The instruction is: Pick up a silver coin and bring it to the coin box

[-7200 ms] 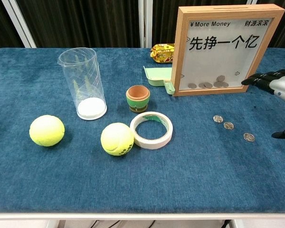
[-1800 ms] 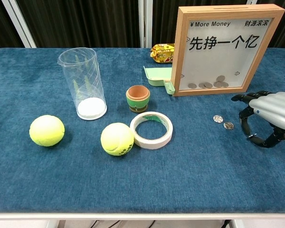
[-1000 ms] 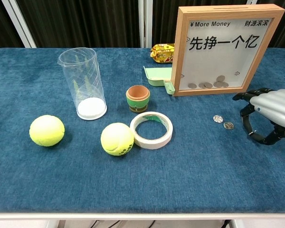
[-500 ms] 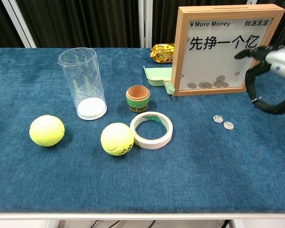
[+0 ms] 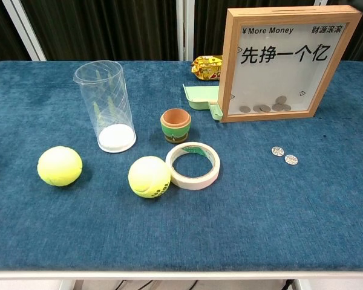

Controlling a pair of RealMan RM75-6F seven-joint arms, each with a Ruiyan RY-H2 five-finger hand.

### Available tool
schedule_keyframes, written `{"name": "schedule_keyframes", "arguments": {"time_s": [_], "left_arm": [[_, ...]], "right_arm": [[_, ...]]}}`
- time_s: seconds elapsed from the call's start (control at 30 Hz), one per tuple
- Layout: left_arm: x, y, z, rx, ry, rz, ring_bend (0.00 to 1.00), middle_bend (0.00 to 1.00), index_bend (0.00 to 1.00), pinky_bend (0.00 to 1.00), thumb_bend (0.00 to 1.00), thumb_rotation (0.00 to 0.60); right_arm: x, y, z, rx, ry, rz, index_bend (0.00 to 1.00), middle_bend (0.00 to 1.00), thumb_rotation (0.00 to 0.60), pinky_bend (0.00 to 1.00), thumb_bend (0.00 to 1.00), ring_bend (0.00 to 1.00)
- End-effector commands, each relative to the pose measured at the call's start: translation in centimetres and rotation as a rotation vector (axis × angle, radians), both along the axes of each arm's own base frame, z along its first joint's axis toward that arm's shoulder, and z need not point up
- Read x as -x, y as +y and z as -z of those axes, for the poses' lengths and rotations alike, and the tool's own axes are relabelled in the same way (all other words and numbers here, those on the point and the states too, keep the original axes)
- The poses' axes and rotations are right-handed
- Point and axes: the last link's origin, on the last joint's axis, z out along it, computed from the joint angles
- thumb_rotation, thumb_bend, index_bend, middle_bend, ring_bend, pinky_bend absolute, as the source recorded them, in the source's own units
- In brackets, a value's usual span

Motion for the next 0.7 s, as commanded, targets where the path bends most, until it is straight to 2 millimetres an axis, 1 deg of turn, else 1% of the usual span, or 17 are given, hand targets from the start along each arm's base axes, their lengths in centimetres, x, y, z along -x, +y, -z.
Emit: {"name": "schedule_keyframes", "arguments": {"time_s": [0.03,0.1,0.2,0.33,0.6,0.7], "left_arm": [[0.0,0.0,0.0,-0.001,0.001,-0.001,0.00,0.02,0.05,0.00,0.15,0.600],[0.1,0.0,-0.1,-0.003,-0.004,-0.005,0.00,0.02,0.05,0.00,0.15,0.600],[0.2,0.0,-0.1,-0.002,-0.003,-0.007,0.00,0.02,0.05,0.00,0.15,0.600],[0.3,0.1,-0.2,-0.004,-0.004,-0.011,0.00,0.02,0.05,0.00,0.15,0.600],[0.4,0.3,-0.3,0.000,-0.003,-0.012,0.00,0.02,0.05,0.00,0.15,0.600],[0.4,0.4,-0.3,0.005,-0.004,-0.018,0.00,0.02,0.05,0.00,0.15,0.600]], "right_arm": [[-2.2,-2.2,-1.2,0.025,0.030,-0.005,0.68,0.08,0.600,0.00,0.39,0.00],[-2.9,-3.9,-1.4,0.009,0.036,0.023,0.69,0.09,0.600,0.00,0.39,0.00],[-3.5,-6.0,-1.5,-0.025,0.041,0.075,0.69,0.09,0.600,0.00,0.39,0.00],[-4.3,-8.0,-2.0,-0.028,0.070,0.109,0.70,0.09,0.600,0.00,0.39,0.00],[-5.4,-11.2,-2.3,-0.040,0.108,0.211,0.72,0.09,0.600,0.00,0.41,0.00],[-5.4,-11.9,-2.4,-0.046,0.117,0.248,0.72,0.09,0.600,0.00,0.41,0.00]]}}
